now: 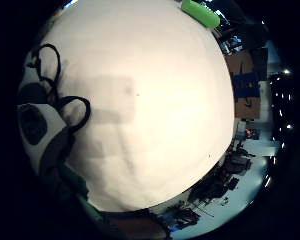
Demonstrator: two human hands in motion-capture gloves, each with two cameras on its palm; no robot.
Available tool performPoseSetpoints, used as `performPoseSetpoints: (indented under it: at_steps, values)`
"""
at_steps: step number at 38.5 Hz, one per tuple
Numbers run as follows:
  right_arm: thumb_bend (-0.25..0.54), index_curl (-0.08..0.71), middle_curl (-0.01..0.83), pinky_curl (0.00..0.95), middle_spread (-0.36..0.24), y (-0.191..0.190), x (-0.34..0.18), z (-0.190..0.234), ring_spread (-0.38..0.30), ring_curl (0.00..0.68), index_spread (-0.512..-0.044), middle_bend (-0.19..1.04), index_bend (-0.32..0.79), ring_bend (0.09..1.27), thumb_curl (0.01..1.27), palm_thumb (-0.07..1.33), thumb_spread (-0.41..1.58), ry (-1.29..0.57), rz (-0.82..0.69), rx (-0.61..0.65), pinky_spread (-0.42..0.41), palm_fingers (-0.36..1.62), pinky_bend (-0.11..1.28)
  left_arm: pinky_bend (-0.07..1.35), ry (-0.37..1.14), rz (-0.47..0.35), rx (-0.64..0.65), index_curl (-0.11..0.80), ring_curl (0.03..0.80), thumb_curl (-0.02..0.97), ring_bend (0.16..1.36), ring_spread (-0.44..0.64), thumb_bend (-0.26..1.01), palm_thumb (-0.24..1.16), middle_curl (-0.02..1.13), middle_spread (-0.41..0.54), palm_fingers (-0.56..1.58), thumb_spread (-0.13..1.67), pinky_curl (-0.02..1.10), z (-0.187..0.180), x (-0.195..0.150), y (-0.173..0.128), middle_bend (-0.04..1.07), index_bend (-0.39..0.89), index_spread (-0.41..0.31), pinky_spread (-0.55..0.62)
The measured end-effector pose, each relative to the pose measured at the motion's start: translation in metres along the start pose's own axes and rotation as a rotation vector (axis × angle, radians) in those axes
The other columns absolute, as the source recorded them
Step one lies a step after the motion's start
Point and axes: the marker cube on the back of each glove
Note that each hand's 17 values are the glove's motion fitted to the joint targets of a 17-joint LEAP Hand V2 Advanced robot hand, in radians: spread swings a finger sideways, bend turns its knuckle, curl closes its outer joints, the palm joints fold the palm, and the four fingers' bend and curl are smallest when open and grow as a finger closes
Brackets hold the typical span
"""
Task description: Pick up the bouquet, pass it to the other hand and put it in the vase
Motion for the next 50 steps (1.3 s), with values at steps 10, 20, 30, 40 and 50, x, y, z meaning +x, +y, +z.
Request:
performPoseSetpoints:
  at_steps: [10, 20, 30, 40, 50]
  values:
    - [-0.025, 0.367, 0.560, 0.440, -0.177, 0.016, -0.004, -0.052, -0.209, 0.514, -0.260, 0.64, 0.17, 0.88, 0.67, 0.99, 0.43, -0.287, -0.031, 0.175, -0.302, 1.38, 0.65, 0.44, 0.156, 0.101, 0.082, 0.235, 0.279, 0.290, 0.61, 0.32, -0.02, 0.22, 0.35, 0.116, 0.21, 1.03, 0.33, -0.024, 0.048, -0.025, 0.22, 0.12, -0.072, 0.46]
    - [-0.029, 0.407, 0.572, 0.451, -0.170, 0.054, -0.024, -0.114, -0.205, 0.519, -0.263, 0.66, 0.18, 0.90, 0.70, 0.99, 0.40, -0.737, -0.178, 0.333, -0.304, 1.37, 0.65, 0.40, 0.516, 0.196, 0.167, 0.257, 0.274, 0.312, 0.60, 0.24, 0.00, 0.32, 0.36, 0.052, 0.35, 1.03, 0.32, -0.041, 0.118, -0.061, 0.23, 0.17, -0.060, 0.44]
    - [-0.029, 0.442, 0.574, 0.454, -0.167, 0.068, -0.051, -0.129, -0.202, 0.520, -0.256, 0.67, 0.18, 0.90, 0.73, 0.98, 0.39, -1.186, -0.385, 0.299, -0.305, 1.36, 0.64, 0.36, 0.970, 0.260, 0.018, 0.327, 0.274, 0.353, 0.54, 0.10, 0.01, 0.50, 0.37, -0.061, 0.59, 1.00, 0.33, -0.063, 0.185, -0.104, 0.19, 0.20, -0.104, 0.32]
    - [-0.028, 0.463, 0.577, 0.450, -0.166, 0.072, -0.073, -0.136, -0.203, 0.520, -0.254, 0.68, 0.17, 0.91, 0.75, 0.99, 0.39, -1.343, -0.560, 0.253, -0.317, 1.35, 0.63, 0.35, 1.113, 0.286, -0.009, 0.348, 0.294, 0.382, 0.54, 0.00, -0.01, 0.60, 0.36, -0.115, 0.70, 0.95, 0.35, -0.077, 0.226, -0.120, 0.17, 0.16, -0.128, 0.21]
    - [-0.029, 0.475, 0.576, 0.444, -0.165, 0.073, -0.091, -0.133, -0.202, 0.516, -0.256, 0.68, 0.17, 0.91, 0.76, 0.98, 0.41, -1.400, -0.545, 0.201, -0.326, 1.34, 0.61, 0.46, 1.126, 0.376, -0.088, 0.316, 0.323, 0.421, 0.58, -0.20, -0.01, 0.72, 0.37, -0.221, 1.01, 0.89, 0.38, -0.075, 0.243, -0.116, 0.17, 0.08, -0.185, -0.09]
